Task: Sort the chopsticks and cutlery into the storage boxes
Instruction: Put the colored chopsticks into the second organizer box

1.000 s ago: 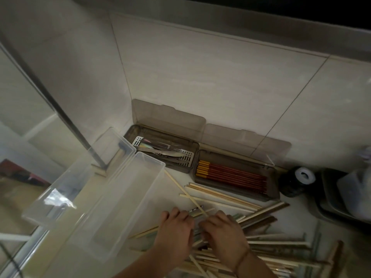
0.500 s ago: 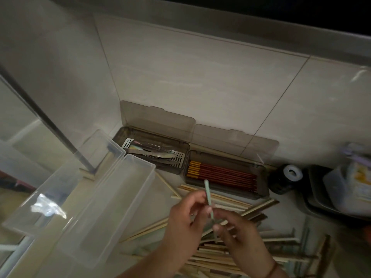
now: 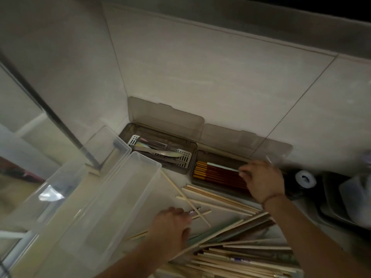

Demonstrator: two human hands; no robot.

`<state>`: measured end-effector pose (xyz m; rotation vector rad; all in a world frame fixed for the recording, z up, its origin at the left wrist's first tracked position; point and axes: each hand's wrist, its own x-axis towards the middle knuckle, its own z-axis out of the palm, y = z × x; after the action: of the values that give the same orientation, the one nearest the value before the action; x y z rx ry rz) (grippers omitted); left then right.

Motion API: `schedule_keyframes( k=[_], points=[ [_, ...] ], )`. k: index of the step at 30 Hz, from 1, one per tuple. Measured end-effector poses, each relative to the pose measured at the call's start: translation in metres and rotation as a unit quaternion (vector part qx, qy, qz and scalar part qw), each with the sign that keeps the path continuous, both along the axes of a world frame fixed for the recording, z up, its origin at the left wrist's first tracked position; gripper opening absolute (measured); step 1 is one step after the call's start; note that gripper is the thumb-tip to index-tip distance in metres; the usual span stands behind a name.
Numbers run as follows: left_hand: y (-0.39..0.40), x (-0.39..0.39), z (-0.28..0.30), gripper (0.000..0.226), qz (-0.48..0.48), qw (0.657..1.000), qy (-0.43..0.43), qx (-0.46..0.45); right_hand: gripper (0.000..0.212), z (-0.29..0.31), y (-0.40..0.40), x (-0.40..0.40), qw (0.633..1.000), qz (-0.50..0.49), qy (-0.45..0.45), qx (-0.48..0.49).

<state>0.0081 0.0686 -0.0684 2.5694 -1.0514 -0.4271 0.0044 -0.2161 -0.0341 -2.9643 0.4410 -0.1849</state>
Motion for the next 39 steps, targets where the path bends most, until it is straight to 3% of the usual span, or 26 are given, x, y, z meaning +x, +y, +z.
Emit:
schedule_keyframes(
  k=[2,5,10,16,21,24,27,31,36,39],
  points=[
    [0.01,-0.002,-0.012,0.024,-0.043,0.997,-0.019,0.058,0.015,-0.009,-0.003,0.015,0.996,0.024,0.069,-0.048],
    [0.018,-0.006,-0.028,0.022,-0.055,0.996,-0.052,0.057,0.017,-0.019,0.002,0.032,0.986,0.067,0.117,-0.099],
    [0.023,-0.011,-0.036,0.023,-0.052,0.992,-0.084,0.079,0.015,-0.023,0.011,0.044,0.971,0.089,0.158,-0.157],
    [0.018,-0.011,-0.026,0.026,-0.051,0.99,-0.05,0.124,0.018,-0.025,0.009,0.045,0.971,0.066,0.169,-0.157],
    [0.015,-0.015,-0.021,0.033,-0.046,0.983,-0.051,0.169,0.022,-0.006,0.019,0.028,0.994,0.02,0.073,-0.073],
    [0.016,-0.017,-0.019,0.032,-0.03,0.987,-0.055,0.146,0.015,0.002,0.039,-0.001,0.996,0.065,-0.062,-0.008],
    [0.017,-0.02,-0.018,0.021,-0.005,0.997,-0.066,0.026,0.017,0.005,0.064,-0.04,0.982,0.095,-0.151,0.06],
    [0.013,-0.021,0.0,0.0,0.081,0.973,0.017,-0.217,0.019,-0.006,0.092,-0.086,0.981,0.035,-0.084,0.171],
    [-0.008,-0.022,0.038,0.021,0.238,0.852,0.21,-0.417,0.048,-0.025,0.128,-0.103,0.951,0.073,-0.044,0.296],
    [-0.018,-0.02,0.04,0.02,0.291,0.787,0.296,-0.457,0.055,-0.024,0.131,-0.1,0.934,0.047,-0.042,0.351]
  ],
)
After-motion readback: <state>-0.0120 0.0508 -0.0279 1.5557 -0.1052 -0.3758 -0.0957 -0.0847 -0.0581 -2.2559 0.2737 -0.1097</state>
